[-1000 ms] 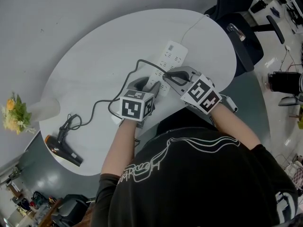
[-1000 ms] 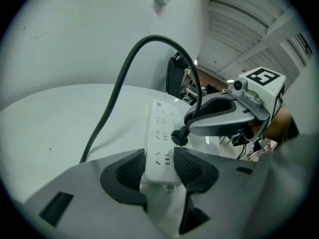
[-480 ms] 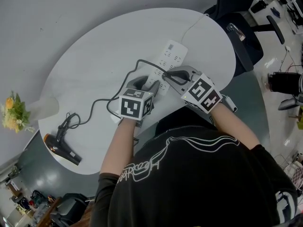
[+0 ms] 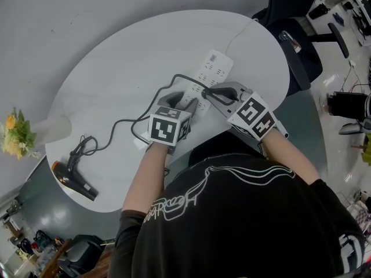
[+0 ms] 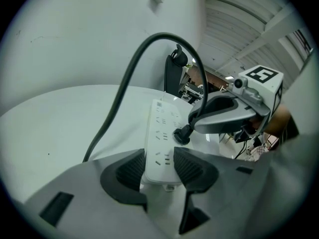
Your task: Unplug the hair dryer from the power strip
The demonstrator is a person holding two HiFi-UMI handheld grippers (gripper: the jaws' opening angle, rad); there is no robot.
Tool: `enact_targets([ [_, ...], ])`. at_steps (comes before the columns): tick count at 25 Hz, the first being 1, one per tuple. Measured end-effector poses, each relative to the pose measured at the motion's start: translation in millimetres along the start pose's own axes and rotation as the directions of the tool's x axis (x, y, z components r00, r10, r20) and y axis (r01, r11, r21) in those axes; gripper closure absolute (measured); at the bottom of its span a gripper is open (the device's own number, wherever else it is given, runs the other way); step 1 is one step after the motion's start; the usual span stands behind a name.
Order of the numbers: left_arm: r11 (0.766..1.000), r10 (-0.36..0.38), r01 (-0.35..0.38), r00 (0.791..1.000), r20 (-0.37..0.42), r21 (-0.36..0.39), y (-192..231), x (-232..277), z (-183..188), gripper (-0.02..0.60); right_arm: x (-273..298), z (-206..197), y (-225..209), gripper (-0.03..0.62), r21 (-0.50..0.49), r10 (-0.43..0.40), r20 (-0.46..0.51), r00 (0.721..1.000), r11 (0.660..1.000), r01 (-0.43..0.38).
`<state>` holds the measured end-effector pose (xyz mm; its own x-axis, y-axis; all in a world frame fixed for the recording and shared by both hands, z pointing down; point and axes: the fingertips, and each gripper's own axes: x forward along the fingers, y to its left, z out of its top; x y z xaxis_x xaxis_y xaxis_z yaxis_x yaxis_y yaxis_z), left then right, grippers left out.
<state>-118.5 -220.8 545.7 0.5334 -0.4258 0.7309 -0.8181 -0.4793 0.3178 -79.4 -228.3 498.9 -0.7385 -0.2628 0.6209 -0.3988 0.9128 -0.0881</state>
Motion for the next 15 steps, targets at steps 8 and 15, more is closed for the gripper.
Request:
enact_targets([
  [8, 1.000, -0.009, 0.009, 1.000, -0.021, -0.010, -0.9, 1.0, 0.2, 0.397, -13.7, 56.9, -14.5, 0.568, -0.068, -0.018, 0.021, 1.000, 0.998, 0.019],
  [15, 1.000, -0.003, 0.003, 0.999, 0.037, -0.014, -0.4, -8.2, 3.3, 0.422, -27.4, 49.7, -16.9, 0.566, 0.057, -0.045, 0.076, 0.996, 0.998, 0.041],
])
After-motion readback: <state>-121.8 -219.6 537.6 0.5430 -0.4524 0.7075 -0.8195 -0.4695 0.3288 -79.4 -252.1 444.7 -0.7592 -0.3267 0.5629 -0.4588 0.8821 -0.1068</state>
